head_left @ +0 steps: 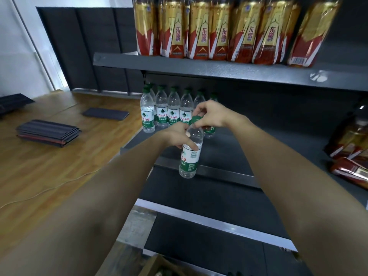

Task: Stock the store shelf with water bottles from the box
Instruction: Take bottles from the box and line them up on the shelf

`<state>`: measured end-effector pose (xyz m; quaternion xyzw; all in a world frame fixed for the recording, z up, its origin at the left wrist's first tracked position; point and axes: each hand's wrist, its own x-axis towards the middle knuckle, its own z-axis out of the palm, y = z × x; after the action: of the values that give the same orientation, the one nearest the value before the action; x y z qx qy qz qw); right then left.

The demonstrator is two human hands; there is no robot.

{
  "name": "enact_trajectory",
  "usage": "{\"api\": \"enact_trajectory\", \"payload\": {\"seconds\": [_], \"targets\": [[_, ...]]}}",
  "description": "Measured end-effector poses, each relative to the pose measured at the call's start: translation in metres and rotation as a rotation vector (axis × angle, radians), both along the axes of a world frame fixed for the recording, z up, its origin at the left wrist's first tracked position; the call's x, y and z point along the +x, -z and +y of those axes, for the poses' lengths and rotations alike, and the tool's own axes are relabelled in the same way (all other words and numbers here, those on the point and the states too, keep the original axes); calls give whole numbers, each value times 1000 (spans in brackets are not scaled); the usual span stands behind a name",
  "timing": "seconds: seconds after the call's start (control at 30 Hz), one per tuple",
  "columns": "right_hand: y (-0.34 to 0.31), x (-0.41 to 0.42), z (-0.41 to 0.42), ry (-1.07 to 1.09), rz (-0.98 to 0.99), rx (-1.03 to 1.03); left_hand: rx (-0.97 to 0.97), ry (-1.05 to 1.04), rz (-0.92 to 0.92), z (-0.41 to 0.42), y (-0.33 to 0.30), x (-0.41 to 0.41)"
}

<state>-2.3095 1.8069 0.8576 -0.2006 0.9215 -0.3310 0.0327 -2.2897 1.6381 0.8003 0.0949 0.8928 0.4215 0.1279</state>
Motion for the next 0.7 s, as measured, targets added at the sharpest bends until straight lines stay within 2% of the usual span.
{"api": "enact_trajectory", "payload": {"seconds": [0.17, 0.37, 0.47, 0.7], "targets": [[-7, -12, 43, 15, -109, 121, -39, -42, 9, 8, -16, -6], [34, -20, 68, 43, -212, 238, 31, -169, 96, 14, -27, -15], [55, -23, 70, 52, -227, 281, 1, -213, 166, 17, -28, -20], [82, -39, 57, 10, -235, 257, 0, -308, 134, 22, -16, -42]]}}
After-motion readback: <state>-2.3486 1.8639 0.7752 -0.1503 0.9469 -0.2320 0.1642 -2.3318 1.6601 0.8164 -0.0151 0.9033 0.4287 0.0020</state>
